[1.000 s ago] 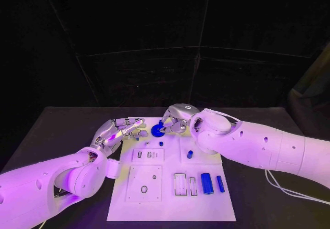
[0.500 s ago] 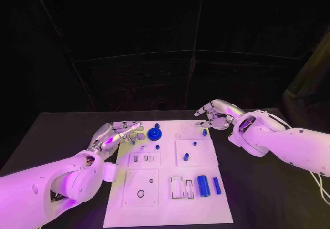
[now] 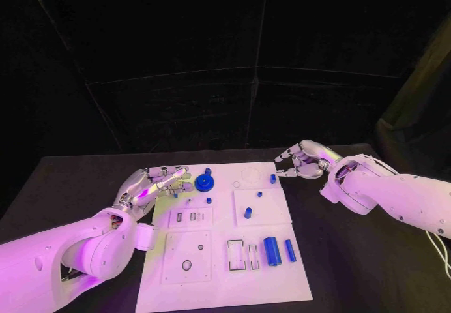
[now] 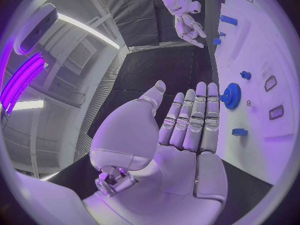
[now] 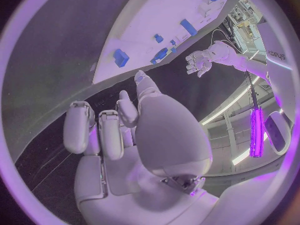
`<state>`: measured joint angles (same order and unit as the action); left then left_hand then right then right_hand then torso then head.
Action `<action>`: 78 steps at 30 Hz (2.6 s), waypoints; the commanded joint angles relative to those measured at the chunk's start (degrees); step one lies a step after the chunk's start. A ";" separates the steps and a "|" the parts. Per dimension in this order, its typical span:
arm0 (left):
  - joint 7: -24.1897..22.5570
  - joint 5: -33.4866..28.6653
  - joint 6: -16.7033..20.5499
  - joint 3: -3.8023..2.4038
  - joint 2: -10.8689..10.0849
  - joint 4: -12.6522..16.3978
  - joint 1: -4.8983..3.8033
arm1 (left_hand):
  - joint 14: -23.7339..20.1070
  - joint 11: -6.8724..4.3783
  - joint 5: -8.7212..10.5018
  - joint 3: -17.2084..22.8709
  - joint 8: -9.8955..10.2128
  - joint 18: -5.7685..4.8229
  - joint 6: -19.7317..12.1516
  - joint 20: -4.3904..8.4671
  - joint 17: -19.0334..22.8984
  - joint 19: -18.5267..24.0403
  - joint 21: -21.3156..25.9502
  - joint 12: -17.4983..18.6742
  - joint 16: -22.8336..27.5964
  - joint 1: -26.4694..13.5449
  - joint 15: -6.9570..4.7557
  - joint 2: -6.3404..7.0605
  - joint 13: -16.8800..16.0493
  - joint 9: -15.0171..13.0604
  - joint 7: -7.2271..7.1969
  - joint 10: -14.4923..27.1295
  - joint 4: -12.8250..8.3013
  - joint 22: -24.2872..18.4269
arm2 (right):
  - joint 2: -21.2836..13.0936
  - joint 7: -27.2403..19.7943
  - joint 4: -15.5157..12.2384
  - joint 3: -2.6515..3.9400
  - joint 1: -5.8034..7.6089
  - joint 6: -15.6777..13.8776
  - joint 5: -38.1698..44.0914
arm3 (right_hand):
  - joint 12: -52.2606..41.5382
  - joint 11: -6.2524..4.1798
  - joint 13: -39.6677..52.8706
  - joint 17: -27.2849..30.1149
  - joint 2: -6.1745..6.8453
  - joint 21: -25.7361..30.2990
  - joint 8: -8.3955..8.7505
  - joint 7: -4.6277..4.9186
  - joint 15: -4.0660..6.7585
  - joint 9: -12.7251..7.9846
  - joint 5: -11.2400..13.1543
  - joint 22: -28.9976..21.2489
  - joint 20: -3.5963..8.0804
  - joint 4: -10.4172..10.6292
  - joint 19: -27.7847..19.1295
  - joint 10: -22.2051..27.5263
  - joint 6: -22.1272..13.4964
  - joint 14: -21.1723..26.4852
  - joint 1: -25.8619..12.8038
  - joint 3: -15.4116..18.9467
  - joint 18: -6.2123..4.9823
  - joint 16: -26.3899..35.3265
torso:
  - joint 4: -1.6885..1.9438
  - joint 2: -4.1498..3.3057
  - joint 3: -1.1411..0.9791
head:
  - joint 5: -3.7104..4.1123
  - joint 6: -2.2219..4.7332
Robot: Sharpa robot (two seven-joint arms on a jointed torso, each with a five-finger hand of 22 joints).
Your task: Assemble the parts on the task board
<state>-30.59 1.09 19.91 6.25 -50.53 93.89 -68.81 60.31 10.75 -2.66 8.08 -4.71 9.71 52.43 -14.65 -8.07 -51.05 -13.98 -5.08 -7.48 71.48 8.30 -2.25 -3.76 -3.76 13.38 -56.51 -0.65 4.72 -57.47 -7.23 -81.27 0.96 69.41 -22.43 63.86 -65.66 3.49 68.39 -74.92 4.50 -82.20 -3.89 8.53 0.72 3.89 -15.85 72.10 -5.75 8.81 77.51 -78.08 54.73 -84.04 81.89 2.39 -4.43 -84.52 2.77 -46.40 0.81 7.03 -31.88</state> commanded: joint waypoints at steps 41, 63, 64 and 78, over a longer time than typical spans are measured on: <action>-0.53 0.08 -0.79 -0.01 -0.04 -0.11 0.10 | 0.15 -0.04 -0.21 0.01 0.33 0.83 0.42 0.07 -0.03 -0.37 0.31 0.17 0.29 0.25 -0.06 -0.26 -0.03 -0.04 0.21 -0.64 -0.29 -0.11 | 4.90 0.46 5.55 0.04 -2.44 3.34 3.09 | -1.18 -0.47 1.19 -4.17 -3.27 0.03 -1.12 -0.37 0.27 0.34 5.16 0.66 0.21 -3.52 0.40 -0.54 2.89 -3.67 3.92 -2.32 0.63 -0.22 | 0.05 0.07 0.19 | -0.17 -0.76; -0.48 0.08 -0.72 -0.01 -0.14 -0.08 0.10 | 0.20 -0.07 -0.21 0.04 0.38 0.83 0.47 0.09 -0.05 -0.42 0.35 0.22 0.36 0.28 -0.08 -0.30 -0.01 -0.03 0.19 -0.70 -0.43 -0.16 | 5.46 0.68 5.86 0.04 -2.48 2.69 3.50 | -2.48 -1.90 2.41 -5.54 -5.93 -0.61 -2.91 -2.12 1.40 0.65 8.13 2.06 1.17 -4.96 1.36 -1.53 8.79 -3.98 4.26 -5.94 0.91 -0.82 | 0.07 0.10 0.19 | -0.05 -0.92; -0.47 0.08 -0.71 -0.01 -0.14 -0.08 0.10 | 0.20 -0.07 -0.21 0.04 0.38 0.83 0.47 0.09 -0.05 -0.42 0.35 0.22 0.36 0.28 -0.08 -0.30 -0.01 -0.03 0.19 -0.70 -0.43 -0.16 | 5.47 0.75 5.84 0.04 -2.48 2.16 3.49 | -2.65 -2.04 2.56 -5.69 -6.16 -0.70 -3.08 -2.30 1.51 0.70 8.22 2.24 1.26 -5.03 1.49 -1.66 9.23 -4.02 4.23 -6.23 0.94 -0.90 | 0.07 0.11 0.18 | -0.09 -0.94; -0.44 0.08 -0.58 0.00 -0.60 0.27 0.09 | 0.20 -0.07 -0.21 0.04 0.38 0.83 0.47 0.09 -0.05 -0.42 0.35 0.22 0.36 0.28 -0.08 -0.30 -0.01 -0.03 0.19 -0.70 -0.43 -0.16 | 2.75 5.40 -0.99 0.14 -2.38 -4.25 4.00 | -3.65 -2.51 3.60 -6.84 -6.96 -1.22 -3.02 -2.77 2.03 0.78 7.10 3.26 1.92 -6.09 2.17 -2.55 10.22 -4.29 3.41 -9.18 1.16 -1.48 | 0.05 0.28 0.29 | -0.32 -0.89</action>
<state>-30.59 1.09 19.77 6.29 -51.09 93.94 -68.67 60.31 10.75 -2.66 8.09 -4.71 9.71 52.41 -14.65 -8.07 -51.05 -13.98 -5.08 -7.48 71.48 8.29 -2.25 -3.76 -3.77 13.38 -56.92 -0.65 4.61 -54.69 -4.85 -81.32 1.05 66.87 -23.65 67.36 -69.22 2.56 72.07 -74.94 -1.21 -83.14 -6.70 6.70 2.36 4.28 -8.48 74.95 -3.99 2.59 79.27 -79.01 63.60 -84.04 85.09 -6.26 -4.43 -85.78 2.82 -46.18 1.03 6.76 -32.84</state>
